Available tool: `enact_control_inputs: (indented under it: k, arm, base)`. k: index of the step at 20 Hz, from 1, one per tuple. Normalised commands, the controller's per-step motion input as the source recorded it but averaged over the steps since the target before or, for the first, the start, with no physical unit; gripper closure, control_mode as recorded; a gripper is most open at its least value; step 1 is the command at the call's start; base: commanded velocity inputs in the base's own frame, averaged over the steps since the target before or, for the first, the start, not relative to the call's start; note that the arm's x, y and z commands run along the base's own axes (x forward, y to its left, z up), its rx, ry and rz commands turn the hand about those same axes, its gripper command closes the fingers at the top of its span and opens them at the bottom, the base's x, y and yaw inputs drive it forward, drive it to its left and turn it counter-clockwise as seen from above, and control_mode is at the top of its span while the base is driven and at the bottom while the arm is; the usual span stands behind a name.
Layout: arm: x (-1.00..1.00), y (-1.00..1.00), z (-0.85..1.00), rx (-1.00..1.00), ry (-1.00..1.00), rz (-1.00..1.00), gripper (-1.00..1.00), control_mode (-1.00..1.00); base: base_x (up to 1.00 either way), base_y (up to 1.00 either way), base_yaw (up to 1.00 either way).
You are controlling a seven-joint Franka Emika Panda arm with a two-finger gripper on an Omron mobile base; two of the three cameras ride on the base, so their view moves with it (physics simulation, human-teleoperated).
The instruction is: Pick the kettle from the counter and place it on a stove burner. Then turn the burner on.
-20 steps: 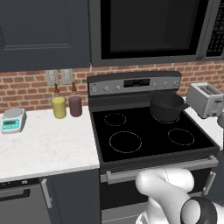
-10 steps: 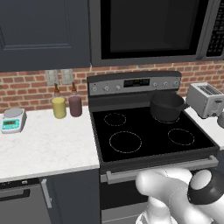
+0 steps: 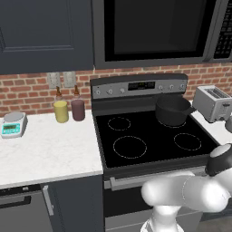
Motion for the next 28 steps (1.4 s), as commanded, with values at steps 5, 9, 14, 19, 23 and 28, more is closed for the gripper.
enact_control_inputs:
  k: [5, 9, 14, 19, 23, 28]
  arm:
    - [0.93, -0.73, 0.0, 0.15, -0.28, 0.04, -1.0, -1.0]
    - [0.98, -0.37, -0.09, 0.0, -0.07, 0.18, -1.0, -1.0]
    - [0.89, -0.04, -0.37, -0.03, 0.05, 0.27, -1.0, -1.0]
    - [0.57, 0.0, -0.43, -0.11, 0.05, 0.36, -1.0, -1.0]
    - [0.14, 0.0, -0.26, -0.01, 0.0, 0.18, -1.0, -1.0]
    - [0.07, 0.0, -0.41, -0.1, 0.0, 0.04, -1.0, -1.0]
  base:
    - [0.0, 0.0, 0.0]
    - [0.0, 0.0, 0.0]
    - [0.0, 0.0, 0.0]
    - [0.0, 0.0, 0.0]
    - [0.0, 0.0, 0.0]
    - [0.0, 0.0, 0.0]
